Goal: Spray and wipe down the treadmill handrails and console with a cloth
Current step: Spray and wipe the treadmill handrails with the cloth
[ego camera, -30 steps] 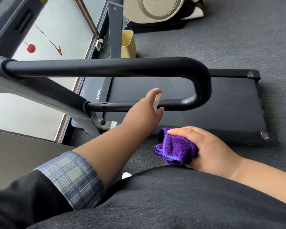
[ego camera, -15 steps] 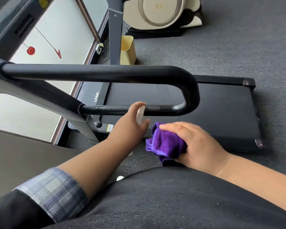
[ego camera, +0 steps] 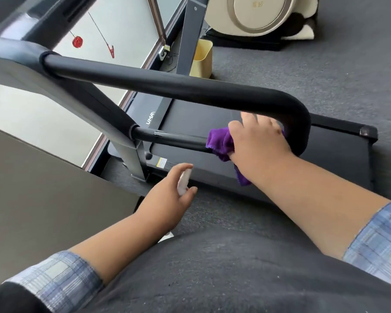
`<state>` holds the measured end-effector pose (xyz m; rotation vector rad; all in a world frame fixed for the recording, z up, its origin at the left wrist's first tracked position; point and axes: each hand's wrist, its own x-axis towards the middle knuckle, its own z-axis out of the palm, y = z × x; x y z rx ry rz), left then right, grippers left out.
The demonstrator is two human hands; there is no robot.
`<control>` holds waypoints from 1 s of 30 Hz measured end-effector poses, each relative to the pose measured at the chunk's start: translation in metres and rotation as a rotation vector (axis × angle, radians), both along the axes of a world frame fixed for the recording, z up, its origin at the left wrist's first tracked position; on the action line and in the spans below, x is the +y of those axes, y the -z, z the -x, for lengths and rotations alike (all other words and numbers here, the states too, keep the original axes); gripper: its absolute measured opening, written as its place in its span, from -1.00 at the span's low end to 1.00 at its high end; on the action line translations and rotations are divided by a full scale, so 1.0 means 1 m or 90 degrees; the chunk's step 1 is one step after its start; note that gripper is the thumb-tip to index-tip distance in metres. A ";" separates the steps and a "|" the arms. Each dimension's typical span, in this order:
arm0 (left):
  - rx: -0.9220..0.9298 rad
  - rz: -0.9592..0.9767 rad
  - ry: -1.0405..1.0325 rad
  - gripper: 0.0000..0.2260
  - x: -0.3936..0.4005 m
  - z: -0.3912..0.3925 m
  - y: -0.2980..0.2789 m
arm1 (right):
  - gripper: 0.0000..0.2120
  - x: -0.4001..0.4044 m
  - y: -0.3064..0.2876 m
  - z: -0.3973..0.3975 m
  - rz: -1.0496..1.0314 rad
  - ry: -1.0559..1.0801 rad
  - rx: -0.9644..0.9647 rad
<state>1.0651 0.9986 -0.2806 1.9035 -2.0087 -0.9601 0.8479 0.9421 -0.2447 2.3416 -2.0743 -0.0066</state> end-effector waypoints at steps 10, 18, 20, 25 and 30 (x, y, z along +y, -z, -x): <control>-0.001 -0.004 0.007 -0.59 0.004 -0.045 0.001 | -0.23 0.007 0.019 -0.007 -0.084 -0.049 0.087; 0.031 0.009 0.022 -0.59 -0.016 -0.086 0.000 | -0.30 -0.014 0.017 -0.055 -0.101 -0.057 0.047; 0.038 0.019 0.040 -0.59 -0.027 -0.094 0.003 | -0.31 -0.029 0.022 -0.084 -0.104 -0.064 0.038; 0.054 0.028 0.120 -0.59 -0.056 -0.119 -0.001 | -0.42 -0.046 0.023 -0.120 -0.117 -0.031 0.026; 0.066 0.032 0.142 -0.60 -0.081 -0.158 0.002 | -0.38 -0.031 0.025 -0.107 -0.055 0.068 0.035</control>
